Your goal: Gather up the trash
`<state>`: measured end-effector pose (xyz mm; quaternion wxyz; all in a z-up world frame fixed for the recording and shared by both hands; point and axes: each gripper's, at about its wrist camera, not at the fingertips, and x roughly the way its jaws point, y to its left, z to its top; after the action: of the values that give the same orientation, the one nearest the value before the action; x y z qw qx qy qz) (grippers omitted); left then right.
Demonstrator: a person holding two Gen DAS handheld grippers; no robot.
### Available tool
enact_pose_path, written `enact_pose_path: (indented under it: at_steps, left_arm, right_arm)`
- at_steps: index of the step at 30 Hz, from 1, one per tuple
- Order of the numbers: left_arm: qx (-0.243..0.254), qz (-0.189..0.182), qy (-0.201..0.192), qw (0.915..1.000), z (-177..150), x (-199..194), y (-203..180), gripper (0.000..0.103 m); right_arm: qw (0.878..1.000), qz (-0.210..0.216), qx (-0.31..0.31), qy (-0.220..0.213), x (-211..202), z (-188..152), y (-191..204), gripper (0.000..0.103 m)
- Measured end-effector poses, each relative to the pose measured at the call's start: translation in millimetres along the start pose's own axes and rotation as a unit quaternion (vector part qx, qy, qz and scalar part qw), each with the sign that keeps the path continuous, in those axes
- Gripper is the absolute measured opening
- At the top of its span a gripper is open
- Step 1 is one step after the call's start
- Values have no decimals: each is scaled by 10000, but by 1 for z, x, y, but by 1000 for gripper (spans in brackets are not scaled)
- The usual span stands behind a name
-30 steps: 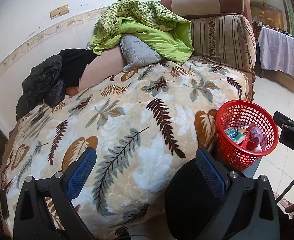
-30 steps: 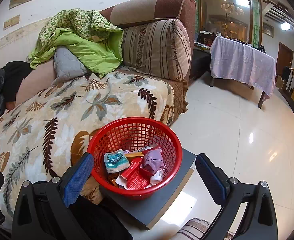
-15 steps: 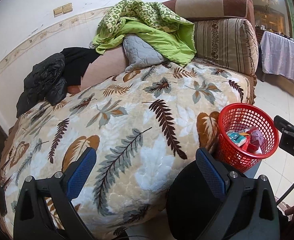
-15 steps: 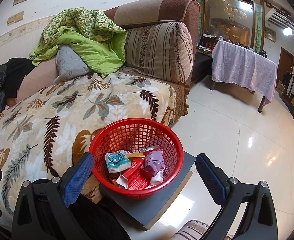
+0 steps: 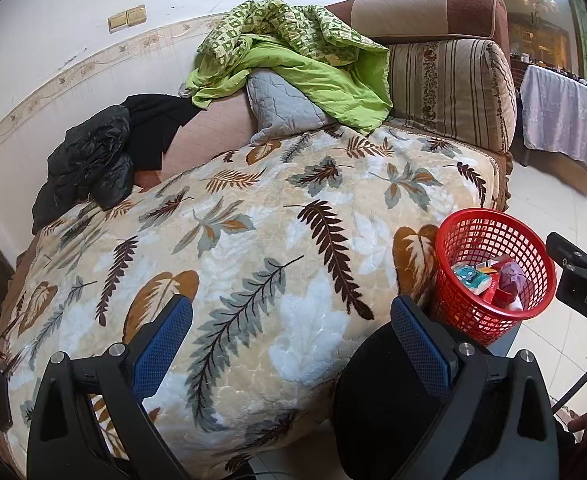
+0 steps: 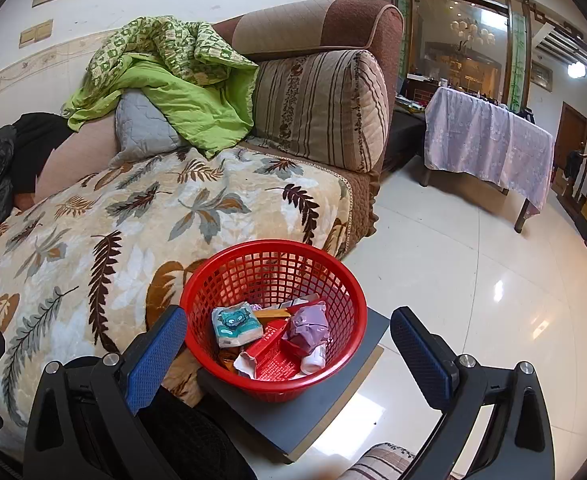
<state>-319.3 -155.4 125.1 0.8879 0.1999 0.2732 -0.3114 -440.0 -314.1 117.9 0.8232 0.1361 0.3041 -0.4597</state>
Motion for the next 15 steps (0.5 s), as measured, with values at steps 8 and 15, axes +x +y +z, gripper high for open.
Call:
enact_pose_path:
  at_steps: [8, 15]
  left_arm:
    - [-25, -2, 2, 10000, -1, 0, 2, 99]
    - [-13, -2, -2, 10000, -1, 0, 2, 99]
  right_arm:
    - [10000, -5, -4, 14, 0, 0, 0, 103]
    - [10000, -4, -3, 15, 0, 0, 0, 103]
